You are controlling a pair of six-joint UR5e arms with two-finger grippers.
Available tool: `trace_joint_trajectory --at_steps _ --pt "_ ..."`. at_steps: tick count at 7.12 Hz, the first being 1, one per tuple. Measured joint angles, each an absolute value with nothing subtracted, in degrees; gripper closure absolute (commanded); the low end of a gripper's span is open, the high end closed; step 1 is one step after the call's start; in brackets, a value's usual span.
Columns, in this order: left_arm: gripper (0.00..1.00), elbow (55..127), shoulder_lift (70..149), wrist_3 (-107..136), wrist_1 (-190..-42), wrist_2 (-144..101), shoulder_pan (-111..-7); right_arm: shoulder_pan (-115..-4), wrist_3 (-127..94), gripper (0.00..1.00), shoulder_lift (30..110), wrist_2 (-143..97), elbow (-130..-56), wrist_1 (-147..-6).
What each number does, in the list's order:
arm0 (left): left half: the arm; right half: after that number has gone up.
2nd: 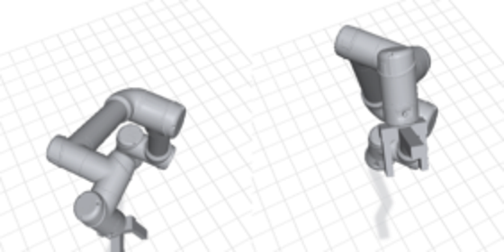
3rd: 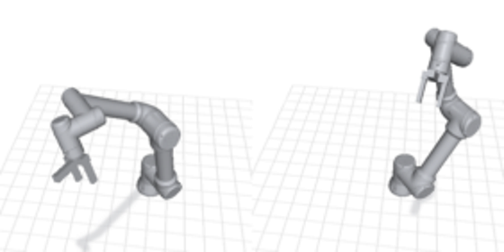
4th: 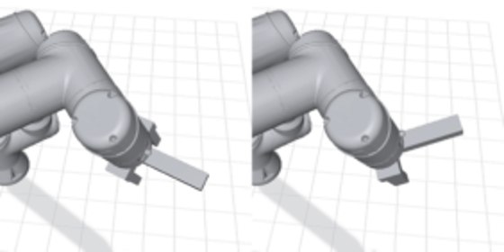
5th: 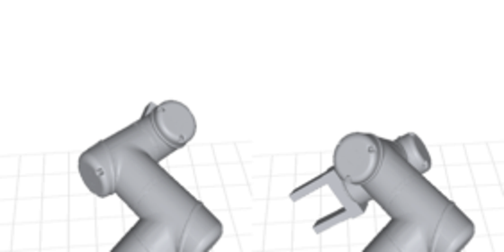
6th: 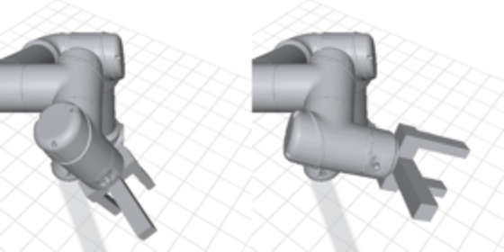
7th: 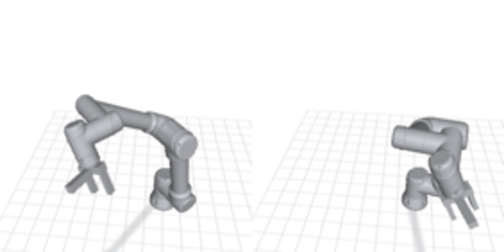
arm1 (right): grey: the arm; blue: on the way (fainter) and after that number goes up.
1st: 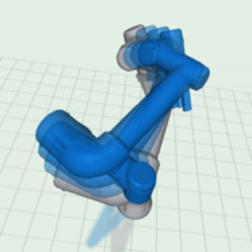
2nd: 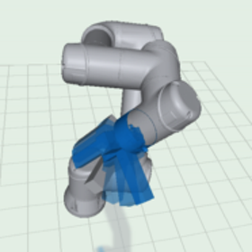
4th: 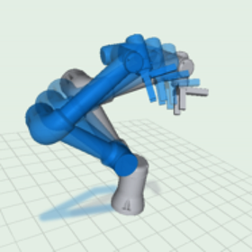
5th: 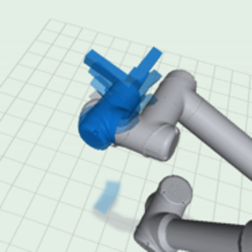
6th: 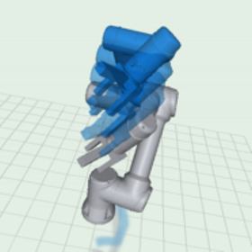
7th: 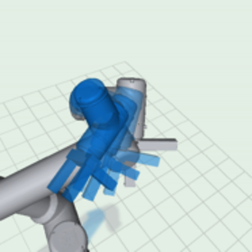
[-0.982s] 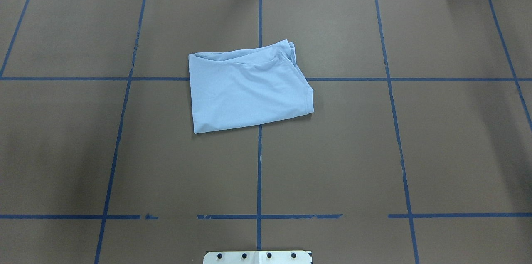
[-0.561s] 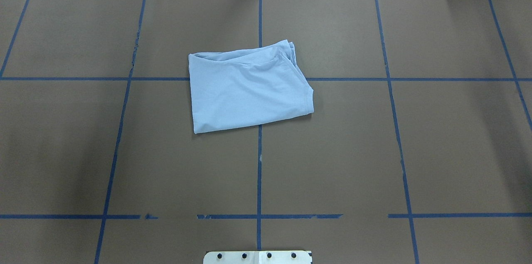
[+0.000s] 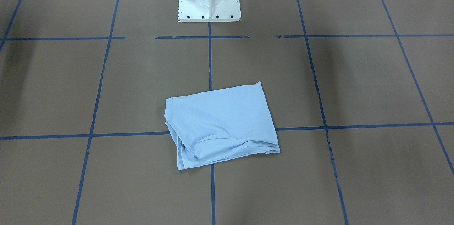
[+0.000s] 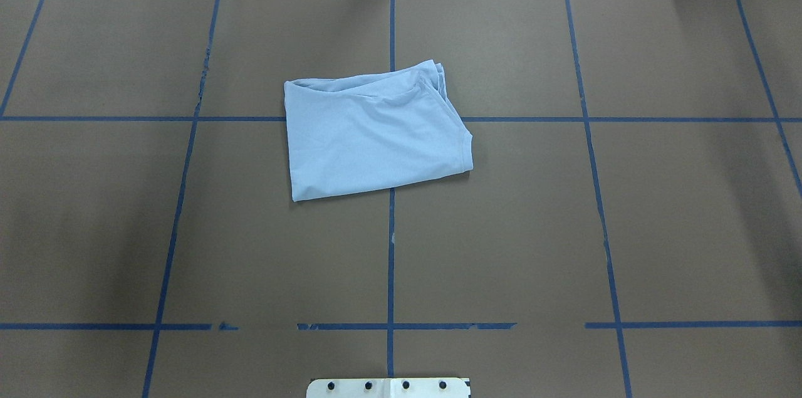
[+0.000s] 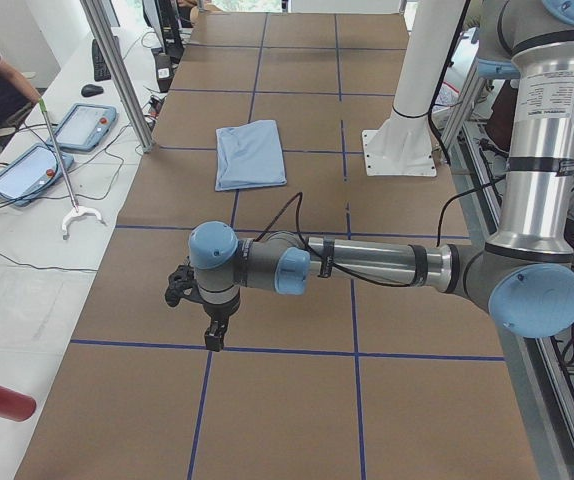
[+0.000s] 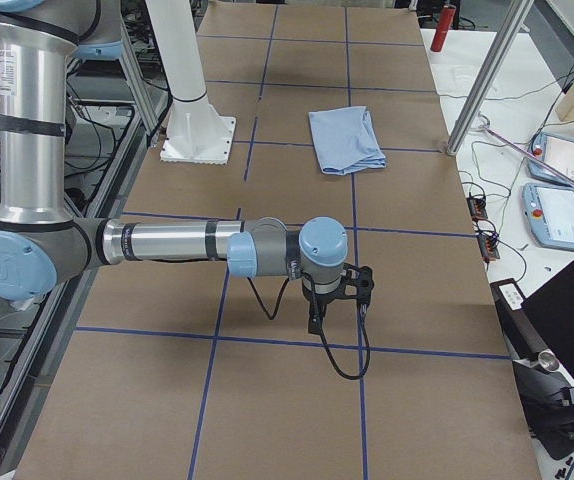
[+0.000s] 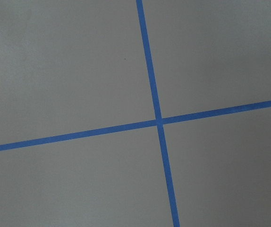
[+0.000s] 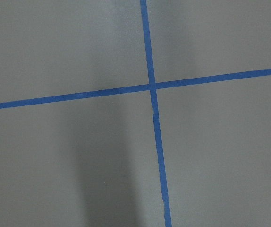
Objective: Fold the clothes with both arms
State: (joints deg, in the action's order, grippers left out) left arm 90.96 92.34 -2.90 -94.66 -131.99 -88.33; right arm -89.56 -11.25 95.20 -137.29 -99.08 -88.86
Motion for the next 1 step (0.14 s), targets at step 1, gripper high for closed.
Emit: trace_joint_trajectory --at_steps 1 --pt "0.00 90.97 92.32 -2.90 -94.66 -132.49 -88.33 -89.56 -11.27 0.00 95.19 -137.29 -99.07 -88.86"
